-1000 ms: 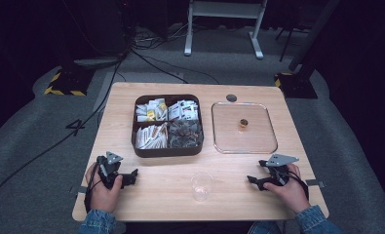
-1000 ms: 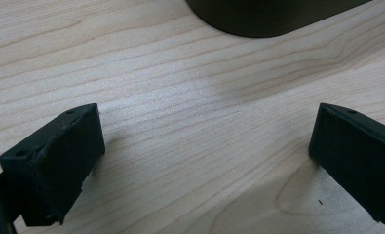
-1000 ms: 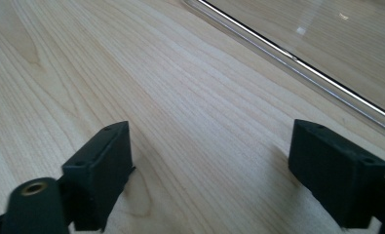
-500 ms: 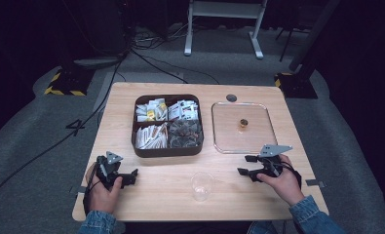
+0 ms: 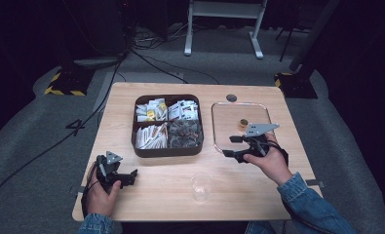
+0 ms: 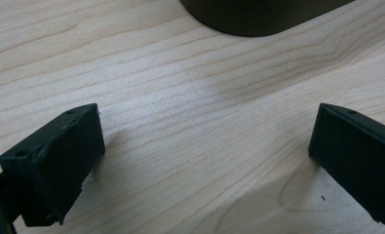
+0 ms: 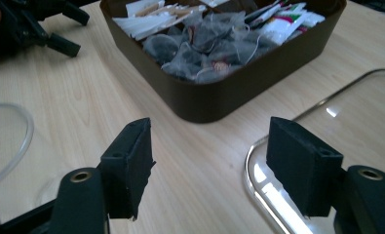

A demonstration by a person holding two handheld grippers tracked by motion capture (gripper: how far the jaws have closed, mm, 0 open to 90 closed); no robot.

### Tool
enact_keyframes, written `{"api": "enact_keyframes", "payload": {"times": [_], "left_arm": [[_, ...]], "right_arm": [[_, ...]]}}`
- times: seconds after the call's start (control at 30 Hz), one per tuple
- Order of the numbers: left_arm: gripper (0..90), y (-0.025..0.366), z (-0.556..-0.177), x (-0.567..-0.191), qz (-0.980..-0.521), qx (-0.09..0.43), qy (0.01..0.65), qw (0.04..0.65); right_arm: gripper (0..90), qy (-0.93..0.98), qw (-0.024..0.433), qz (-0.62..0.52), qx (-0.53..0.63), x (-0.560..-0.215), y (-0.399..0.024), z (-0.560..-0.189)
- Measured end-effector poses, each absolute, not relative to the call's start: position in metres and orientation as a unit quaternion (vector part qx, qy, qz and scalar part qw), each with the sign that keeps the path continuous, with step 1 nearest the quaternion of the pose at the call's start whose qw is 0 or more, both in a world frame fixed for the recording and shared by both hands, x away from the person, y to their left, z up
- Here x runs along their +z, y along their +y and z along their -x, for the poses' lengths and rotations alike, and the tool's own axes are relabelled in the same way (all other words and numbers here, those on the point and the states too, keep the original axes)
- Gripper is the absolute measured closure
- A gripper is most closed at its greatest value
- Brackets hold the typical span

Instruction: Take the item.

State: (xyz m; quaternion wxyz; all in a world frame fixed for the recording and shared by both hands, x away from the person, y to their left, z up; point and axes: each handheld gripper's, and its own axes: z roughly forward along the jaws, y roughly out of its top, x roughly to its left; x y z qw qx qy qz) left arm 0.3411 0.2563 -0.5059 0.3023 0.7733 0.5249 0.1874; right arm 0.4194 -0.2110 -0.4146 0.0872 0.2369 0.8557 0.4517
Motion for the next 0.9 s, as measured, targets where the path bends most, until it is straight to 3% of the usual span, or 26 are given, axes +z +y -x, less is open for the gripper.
{"api": "enact_keyframes", "payload": {"times": [0.4, 0.9], "left_arm": [[0.1, 0.259, -0.347, -0.506, -0.782, 0.182, 0.512, 0.305], [0.1, 0.259, -0.347, -0.506, -0.782, 0.182, 0.512, 0.305]], "right_arm": [[33.3, 0.857, 0.1, -0.226, 0.453, -0.394, -0.187, -0.445], [31.8, 0.85, 0.09, -0.223, 0.469, -0.382, -0.19, -0.464]]}}
